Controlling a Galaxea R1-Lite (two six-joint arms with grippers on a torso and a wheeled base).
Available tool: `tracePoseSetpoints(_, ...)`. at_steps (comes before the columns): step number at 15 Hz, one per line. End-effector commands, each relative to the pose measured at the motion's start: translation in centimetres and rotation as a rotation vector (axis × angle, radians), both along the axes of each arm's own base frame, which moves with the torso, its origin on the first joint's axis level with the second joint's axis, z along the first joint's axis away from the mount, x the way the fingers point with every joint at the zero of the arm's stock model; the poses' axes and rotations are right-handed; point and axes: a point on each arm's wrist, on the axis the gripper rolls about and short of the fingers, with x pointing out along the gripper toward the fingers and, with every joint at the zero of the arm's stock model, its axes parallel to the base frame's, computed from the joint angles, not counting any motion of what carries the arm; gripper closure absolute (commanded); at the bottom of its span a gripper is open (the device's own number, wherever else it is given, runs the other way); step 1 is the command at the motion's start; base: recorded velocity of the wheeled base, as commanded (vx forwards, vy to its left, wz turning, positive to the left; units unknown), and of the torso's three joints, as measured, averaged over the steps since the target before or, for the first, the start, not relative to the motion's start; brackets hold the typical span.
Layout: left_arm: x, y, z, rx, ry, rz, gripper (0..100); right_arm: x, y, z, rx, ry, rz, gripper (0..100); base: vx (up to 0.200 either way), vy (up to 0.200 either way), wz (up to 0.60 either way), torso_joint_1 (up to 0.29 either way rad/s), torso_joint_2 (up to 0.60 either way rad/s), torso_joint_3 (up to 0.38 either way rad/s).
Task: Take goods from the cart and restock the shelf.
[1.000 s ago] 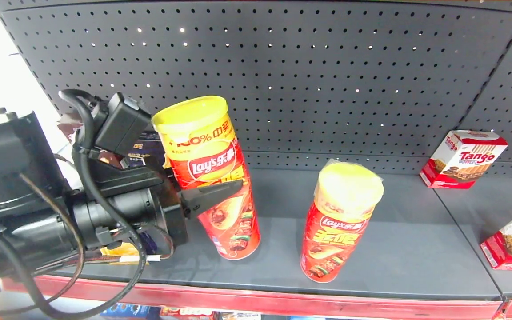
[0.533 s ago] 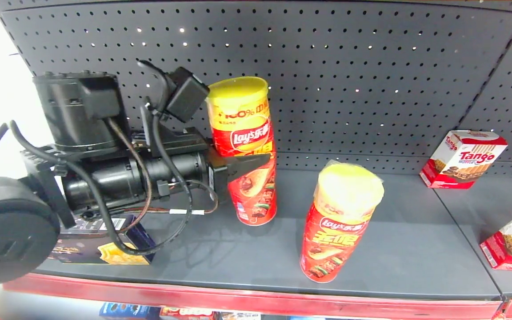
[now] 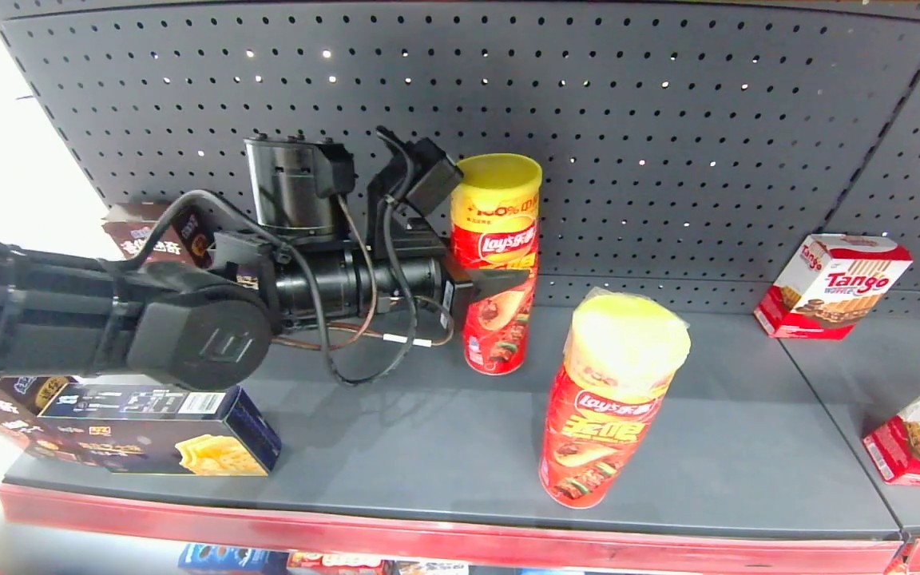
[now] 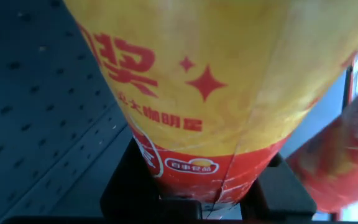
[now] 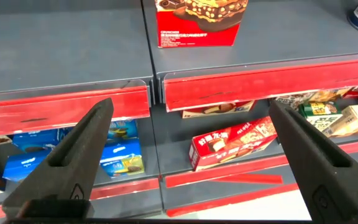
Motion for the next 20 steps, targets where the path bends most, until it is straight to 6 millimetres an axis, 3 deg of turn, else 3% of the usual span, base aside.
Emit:
tracePoseSetpoints(1, 2.2, -1.3, -2.6, 0.031, 0.031, -0.021, 100, 0.0, 0.0, 0.1, 0.001, 0.005, -0.001, 0, 0.000, 0.000, 0.00, 0.000, 0.00, 0.000)
tracePoseSetpoints(11, 6.7, -3.5, -4.5, 0.030, -0.030, -0.020, 100, 0.0, 0.0, 0.0, 0.001, 0.005, -0.001, 0, 0.000, 0.000, 0.00, 0.000, 0.00, 0.000)
tracePoseSetpoints(19, 7.5, -3.9, -5.2, 0.039, -0.044, -0.024, 100, 0.0, 0.0, 0.0, 0.001, 0.007, -0.001, 0, 0.000, 0.000, 0.00, 0.000, 0.00, 0.000)
tracePoseSetpoints(20, 7.4, -4.0, -5.2, 0.040, -0.043, -0.024, 0, 0.0, 0.0, 0.0, 0.001, 0.007, -0.001, 0, 0.000, 0.000, 0.00, 0.000, 0.00, 0.000)
